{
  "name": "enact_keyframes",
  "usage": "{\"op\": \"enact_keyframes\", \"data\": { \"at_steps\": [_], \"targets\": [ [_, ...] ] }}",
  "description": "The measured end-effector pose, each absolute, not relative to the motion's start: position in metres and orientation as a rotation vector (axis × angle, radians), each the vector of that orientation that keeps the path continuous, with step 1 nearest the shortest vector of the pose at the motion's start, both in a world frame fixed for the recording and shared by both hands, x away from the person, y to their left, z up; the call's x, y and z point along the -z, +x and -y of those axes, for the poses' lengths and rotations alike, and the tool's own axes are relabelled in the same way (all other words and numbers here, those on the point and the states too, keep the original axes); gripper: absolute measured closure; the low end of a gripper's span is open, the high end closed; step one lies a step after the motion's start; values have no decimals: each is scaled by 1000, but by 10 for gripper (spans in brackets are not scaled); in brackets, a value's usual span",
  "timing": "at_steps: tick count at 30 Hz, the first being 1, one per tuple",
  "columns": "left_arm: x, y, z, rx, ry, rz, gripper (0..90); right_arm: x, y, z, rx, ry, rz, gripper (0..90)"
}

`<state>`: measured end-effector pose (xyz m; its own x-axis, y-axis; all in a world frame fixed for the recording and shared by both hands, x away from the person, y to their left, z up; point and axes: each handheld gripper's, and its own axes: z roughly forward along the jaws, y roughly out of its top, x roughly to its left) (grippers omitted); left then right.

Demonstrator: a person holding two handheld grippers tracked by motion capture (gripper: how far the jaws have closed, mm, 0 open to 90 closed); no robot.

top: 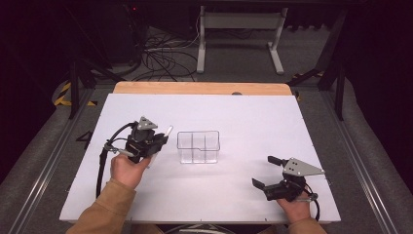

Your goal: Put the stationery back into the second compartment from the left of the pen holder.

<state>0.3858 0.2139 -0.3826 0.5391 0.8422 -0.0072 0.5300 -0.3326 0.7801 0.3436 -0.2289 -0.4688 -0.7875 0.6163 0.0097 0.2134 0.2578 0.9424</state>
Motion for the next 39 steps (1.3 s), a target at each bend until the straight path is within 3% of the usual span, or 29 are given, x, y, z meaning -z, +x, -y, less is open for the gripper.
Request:
{"op": "enact_keyframes", "data": {
  "at_steps": [13, 23, 39],
  "targets": [
    [366, 372, -225, -558, 1775, -951, 781, 469, 344, 229, -1540, 755, -2175, 5],
    [359, 371, -229, -475, 1613, -821, 781, 469, 344, 228, -1538, 758, -2177, 5],
    [359, 375, -214, -458, 1550, -687, 780, 469, 344, 228, -1537, 754, -2177, 6]
  ]
}}
